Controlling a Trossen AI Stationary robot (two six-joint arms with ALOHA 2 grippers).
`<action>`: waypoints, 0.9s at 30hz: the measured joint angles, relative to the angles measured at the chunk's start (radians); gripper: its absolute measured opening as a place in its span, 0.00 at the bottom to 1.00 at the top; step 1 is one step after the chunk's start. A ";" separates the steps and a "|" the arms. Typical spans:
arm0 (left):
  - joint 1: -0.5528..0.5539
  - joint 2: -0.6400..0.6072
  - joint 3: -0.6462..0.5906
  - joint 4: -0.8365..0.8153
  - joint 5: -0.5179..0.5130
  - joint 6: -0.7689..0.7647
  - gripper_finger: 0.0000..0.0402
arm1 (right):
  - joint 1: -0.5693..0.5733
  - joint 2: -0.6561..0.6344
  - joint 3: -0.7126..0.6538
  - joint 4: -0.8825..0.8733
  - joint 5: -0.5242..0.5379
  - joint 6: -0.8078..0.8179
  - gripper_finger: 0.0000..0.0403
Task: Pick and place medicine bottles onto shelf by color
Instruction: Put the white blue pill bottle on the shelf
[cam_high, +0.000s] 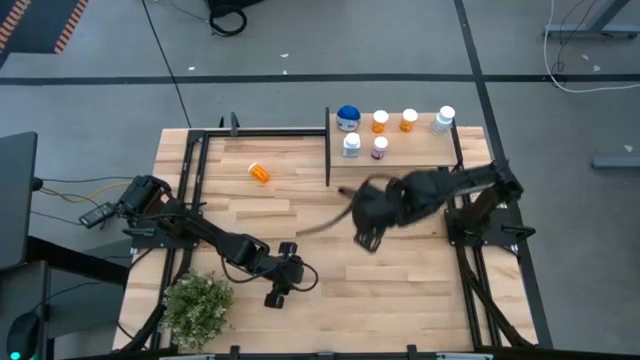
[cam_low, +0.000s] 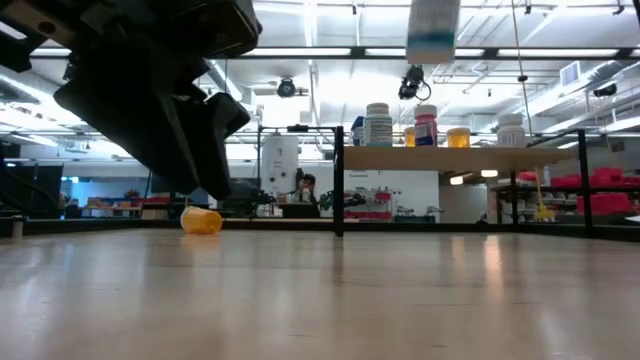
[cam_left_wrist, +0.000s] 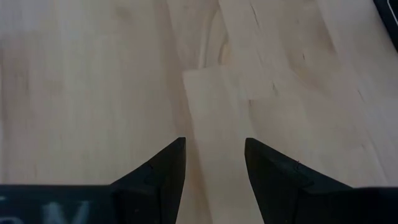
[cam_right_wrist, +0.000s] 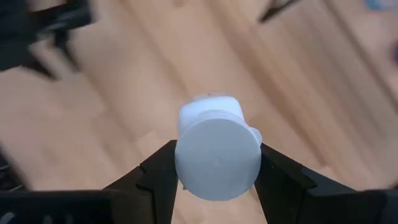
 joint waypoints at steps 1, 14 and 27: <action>-0.002 0.000 0.000 0.000 0.000 -0.001 0.43 | -0.029 -0.021 -0.027 0.000 -0.001 -0.010 0.45; -0.031 0.000 0.000 -0.006 -0.034 -0.007 0.43 | -0.437 -0.347 -0.444 -0.001 -0.073 -0.093 0.46; -0.031 0.000 0.000 0.060 -0.082 -0.017 0.43 | -0.697 -0.402 -0.501 0.055 -0.053 -0.321 0.46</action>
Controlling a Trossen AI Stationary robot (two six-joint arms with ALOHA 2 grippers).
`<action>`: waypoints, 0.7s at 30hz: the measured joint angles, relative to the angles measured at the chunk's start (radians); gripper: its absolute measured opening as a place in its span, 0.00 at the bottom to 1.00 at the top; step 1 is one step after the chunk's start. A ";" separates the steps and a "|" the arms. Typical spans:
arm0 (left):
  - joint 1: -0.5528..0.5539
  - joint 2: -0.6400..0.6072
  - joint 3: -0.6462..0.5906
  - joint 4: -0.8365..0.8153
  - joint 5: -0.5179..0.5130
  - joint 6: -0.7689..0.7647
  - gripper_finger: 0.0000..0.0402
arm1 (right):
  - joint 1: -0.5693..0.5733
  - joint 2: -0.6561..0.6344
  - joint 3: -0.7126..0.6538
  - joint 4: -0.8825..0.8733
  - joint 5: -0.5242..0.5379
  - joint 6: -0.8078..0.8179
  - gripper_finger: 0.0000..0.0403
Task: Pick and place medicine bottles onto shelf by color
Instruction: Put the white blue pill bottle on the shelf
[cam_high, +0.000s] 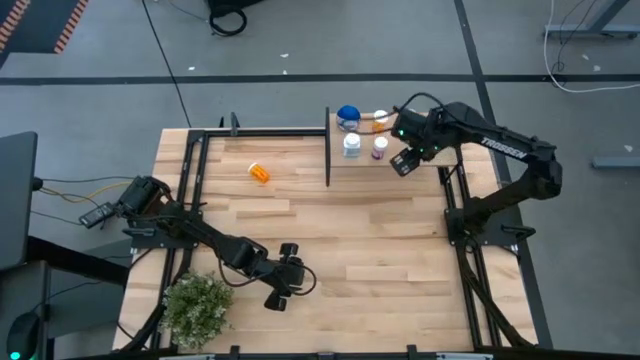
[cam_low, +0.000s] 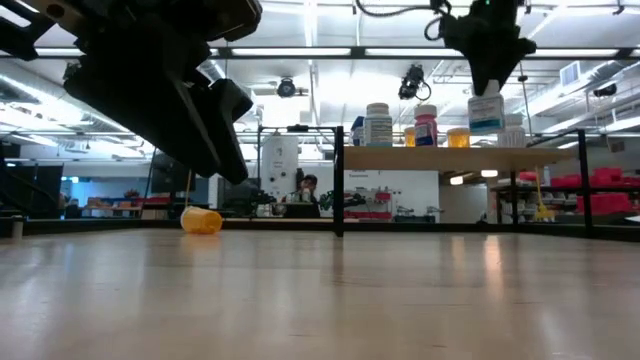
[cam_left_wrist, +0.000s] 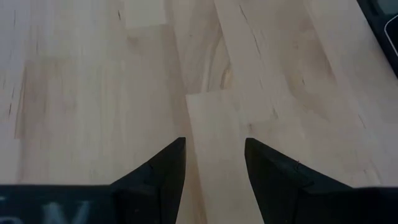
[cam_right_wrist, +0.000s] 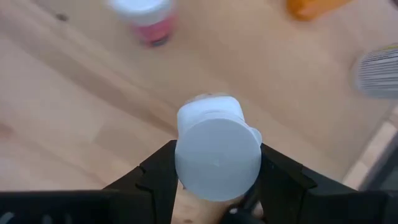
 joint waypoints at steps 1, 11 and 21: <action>0.000 0.000 0.000 -0.001 0.000 0.000 0.43 | -0.025 0.002 0.000 -0.001 0.001 -0.023 0.46; -0.001 0.000 0.000 -0.005 0.000 -0.001 0.43 | -0.258 -0.001 -0.002 0.107 -0.116 -0.117 0.46; -0.002 0.000 0.000 -0.008 0.000 -0.008 0.43 | -0.276 0.017 -0.011 0.128 -0.148 -0.147 0.46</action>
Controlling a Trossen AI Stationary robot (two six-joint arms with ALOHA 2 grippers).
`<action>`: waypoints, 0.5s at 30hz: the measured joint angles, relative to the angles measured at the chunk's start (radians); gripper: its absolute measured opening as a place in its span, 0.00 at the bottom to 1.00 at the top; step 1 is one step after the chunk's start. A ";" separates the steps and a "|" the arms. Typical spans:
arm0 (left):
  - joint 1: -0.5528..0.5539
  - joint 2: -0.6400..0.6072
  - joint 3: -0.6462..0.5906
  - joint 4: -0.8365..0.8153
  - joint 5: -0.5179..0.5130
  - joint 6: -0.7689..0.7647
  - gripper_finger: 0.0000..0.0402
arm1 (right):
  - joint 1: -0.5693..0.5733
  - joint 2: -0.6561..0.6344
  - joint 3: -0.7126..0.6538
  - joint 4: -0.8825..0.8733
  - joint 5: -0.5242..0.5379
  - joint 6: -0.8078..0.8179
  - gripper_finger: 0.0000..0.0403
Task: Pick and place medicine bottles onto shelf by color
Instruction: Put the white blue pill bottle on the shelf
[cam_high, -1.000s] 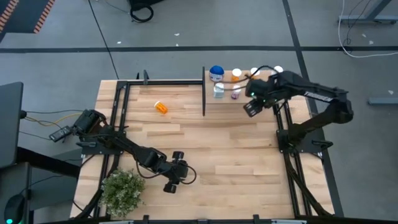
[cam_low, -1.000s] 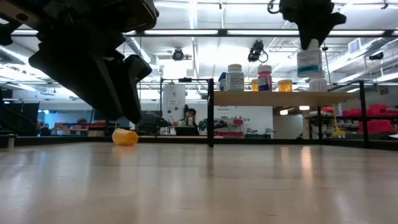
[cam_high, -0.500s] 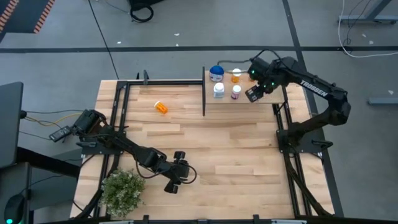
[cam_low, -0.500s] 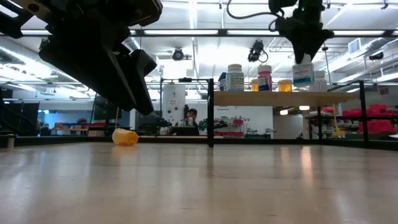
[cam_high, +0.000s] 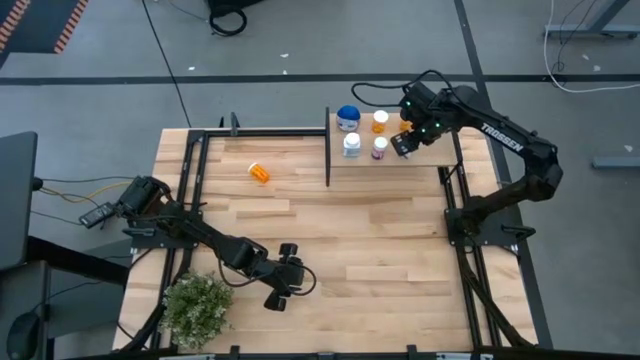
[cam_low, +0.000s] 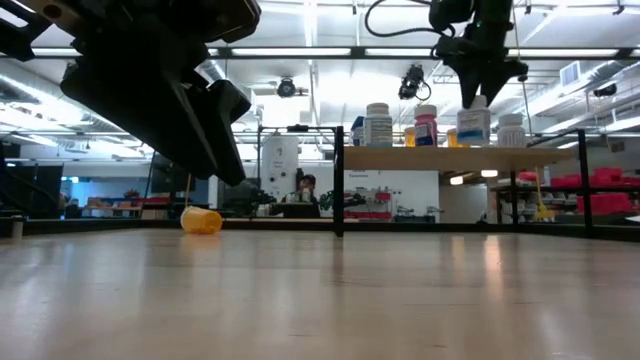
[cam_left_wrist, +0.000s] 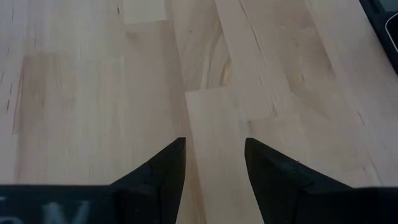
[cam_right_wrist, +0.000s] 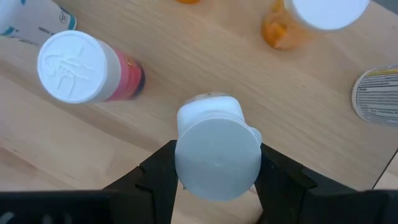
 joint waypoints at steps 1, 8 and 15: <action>0.000 0.000 0.000 0.000 0.000 0.000 0.43 | 0.000 0.004 0.000 0.000 0.000 -0.004 0.46; 0.000 0.000 0.000 0.000 0.000 -0.001 0.43 | -0.035 0.039 0.000 -0.003 0.004 0.007 0.46; -0.009 0.000 0.000 -0.008 0.000 -0.006 0.43 | -0.061 0.063 0.003 -0.002 0.002 0.017 0.49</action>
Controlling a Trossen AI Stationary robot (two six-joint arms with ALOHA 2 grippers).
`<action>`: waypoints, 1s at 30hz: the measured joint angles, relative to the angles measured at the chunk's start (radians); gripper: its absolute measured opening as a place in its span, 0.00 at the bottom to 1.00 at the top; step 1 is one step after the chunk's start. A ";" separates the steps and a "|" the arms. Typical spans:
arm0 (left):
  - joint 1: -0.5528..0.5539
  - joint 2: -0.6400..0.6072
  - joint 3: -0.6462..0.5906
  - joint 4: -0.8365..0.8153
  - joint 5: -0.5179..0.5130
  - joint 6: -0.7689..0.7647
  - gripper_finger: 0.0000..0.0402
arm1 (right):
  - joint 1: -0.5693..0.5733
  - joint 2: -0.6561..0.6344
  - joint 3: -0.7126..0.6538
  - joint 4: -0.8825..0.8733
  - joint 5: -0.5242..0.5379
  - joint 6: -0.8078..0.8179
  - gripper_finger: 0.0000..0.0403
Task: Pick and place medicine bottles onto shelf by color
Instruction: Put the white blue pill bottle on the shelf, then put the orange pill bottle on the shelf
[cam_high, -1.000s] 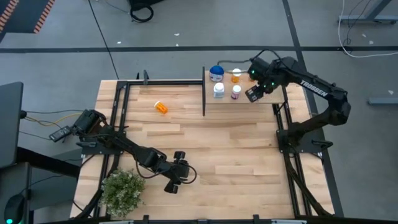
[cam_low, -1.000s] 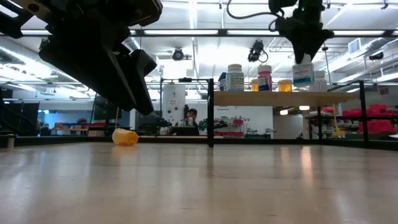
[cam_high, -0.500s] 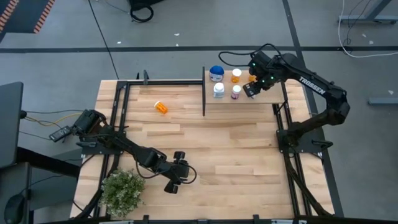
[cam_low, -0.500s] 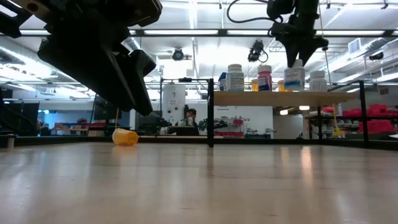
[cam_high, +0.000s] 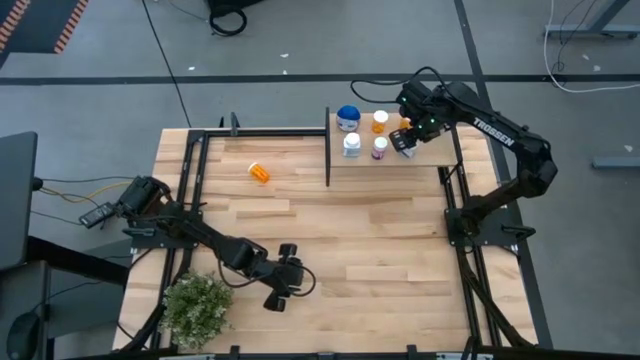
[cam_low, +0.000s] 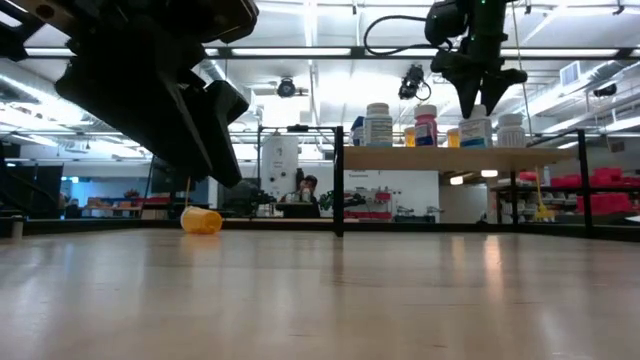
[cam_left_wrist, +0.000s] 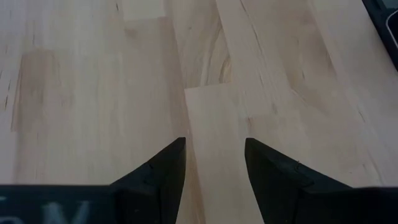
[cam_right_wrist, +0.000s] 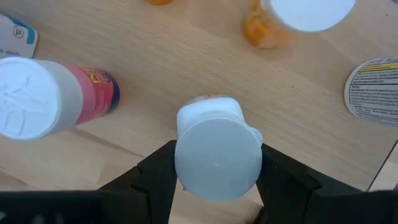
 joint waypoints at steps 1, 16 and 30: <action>-0.002 0.000 0.000 0.000 0.000 0.000 0.43 | -0.002 0.000 0.000 0.002 0.000 -0.001 0.51; -0.007 0.000 0.000 0.001 0.000 0.002 0.43 | 0.008 0.005 0.062 -0.037 -0.007 -0.014 0.64; 0.001 0.000 0.000 0.004 -0.054 0.006 0.43 | 0.246 -0.059 0.283 -0.182 0.050 0.135 0.64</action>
